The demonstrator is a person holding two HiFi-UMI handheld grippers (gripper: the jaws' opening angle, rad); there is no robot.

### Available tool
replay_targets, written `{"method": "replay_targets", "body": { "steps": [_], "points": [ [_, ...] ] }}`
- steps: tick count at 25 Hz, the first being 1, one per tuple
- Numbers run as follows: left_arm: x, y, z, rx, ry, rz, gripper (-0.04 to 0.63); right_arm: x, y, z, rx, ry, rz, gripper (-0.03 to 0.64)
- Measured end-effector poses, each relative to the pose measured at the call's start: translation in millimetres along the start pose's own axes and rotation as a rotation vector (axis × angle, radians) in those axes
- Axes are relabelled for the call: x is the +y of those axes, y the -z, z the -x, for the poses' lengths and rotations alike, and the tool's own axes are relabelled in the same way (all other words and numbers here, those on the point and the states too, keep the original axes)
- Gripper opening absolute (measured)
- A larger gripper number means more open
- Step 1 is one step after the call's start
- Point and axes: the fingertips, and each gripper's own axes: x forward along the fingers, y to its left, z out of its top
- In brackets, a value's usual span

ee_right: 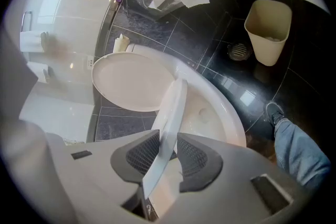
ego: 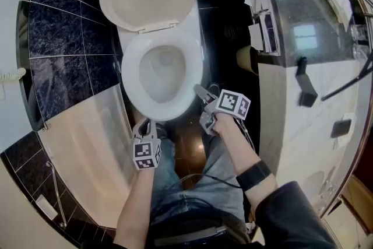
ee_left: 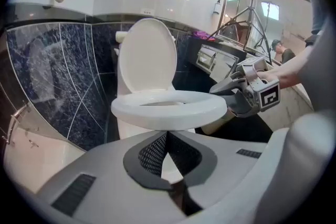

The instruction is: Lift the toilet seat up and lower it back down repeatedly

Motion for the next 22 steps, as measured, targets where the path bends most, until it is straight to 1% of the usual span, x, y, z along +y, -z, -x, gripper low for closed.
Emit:
{"method": "replay_targets", "body": {
  "steps": [4, 6, 9, 13, 14, 15, 17, 20, 22],
  "points": [
    [2.8, -29.2, 7.5, -0.027, -0.016, 0.011, 0.0, 20.0, -6.8, 6.9, -0.026, -0.043, -0.036, 0.126],
    [4.6, -45.4, 10.3, -0.043, -0.021, 0.011, 0.0, 32.7, -13.2, 13.1, -0.034, -0.061, -0.034, 0.101],
    [8.7, -76.0, 14.2, -0.084, -0.032, 0.027, 0.0, 50.4, -23.9, 24.9, -0.043, -0.071, -0.006, 0.095],
    [15.2, -126.0, 15.8, -0.142, -0.05, 0.045, 0.0, 72.7, -33.9, 44.9, -0.044, -0.076, 0.056, 0.084],
    [16.6, -139.8, 15.2, -0.157, -0.053, 0.041, 0.0, 78.3, -36.2, 49.9, -0.046, -0.074, 0.079, 0.061],
    [18.0, -153.6, 13.9, -0.17, -0.055, 0.035, 0.0, 84.3, -39.4, 54.9, -0.051, -0.069, 0.108, 0.055],
    [20.6, -178.7, 9.9, -0.192, -0.06, 0.023, 0.0, 98.5, -46.9, 64.9, -0.062, -0.061, 0.185, 0.017],
    [24.2, -210.6, 5.6, -0.21, -0.07, 0.007, 0.0, 123.6, -56.6, 78.2, -0.078, -0.056, 0.322, 0.017],
    [30.0, -229.6, 2.5, -0.225, -0.084, 0.002, 0.0, 138.6, -64.3, 83.1, -0.089, -0.042, 0.435, 0.017]
  ]
}}
